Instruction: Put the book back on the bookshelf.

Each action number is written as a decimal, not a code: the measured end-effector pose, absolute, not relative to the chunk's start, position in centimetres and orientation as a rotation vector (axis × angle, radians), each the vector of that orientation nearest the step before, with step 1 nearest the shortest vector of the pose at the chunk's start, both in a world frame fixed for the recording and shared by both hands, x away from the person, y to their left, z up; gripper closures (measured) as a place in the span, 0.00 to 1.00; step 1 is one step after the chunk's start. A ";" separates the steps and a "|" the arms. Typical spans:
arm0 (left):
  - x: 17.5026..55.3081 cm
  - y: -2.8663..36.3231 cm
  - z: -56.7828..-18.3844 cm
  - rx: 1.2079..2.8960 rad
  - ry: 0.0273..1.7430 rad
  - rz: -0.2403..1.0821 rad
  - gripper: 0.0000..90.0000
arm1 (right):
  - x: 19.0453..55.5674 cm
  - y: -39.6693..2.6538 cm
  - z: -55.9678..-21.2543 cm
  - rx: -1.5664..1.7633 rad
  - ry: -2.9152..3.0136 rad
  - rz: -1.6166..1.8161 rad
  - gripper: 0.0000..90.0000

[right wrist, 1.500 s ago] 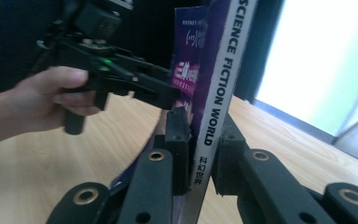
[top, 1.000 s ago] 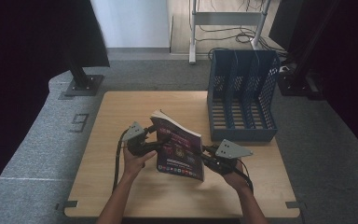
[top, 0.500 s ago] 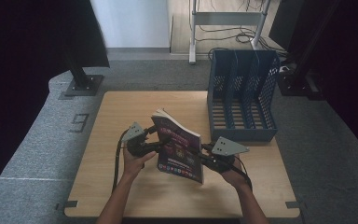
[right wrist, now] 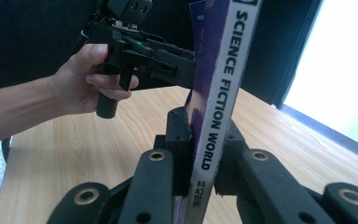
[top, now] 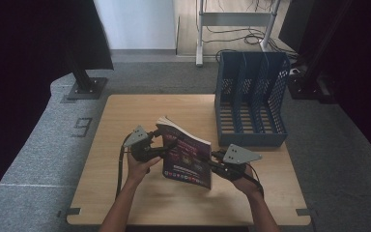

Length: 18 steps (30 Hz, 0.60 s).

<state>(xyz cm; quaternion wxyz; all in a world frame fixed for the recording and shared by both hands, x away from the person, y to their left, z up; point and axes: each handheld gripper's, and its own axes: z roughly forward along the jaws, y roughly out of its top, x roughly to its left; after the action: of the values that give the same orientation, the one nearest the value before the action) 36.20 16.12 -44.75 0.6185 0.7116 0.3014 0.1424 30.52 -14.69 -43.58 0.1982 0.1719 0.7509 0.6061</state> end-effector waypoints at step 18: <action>35.4 15.7 -44.2 1.643 0.663 0.333 0.30 | 31.6 -13.0 -42.1 0.597 2.093 1.679 0.86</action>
<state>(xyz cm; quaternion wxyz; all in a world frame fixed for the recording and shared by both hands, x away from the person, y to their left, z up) 35.35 15.75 -44.23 0.6204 0.7148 0.2884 0.1446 31.61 -12.96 -42.07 0.1951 0.2130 0.7467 0.5991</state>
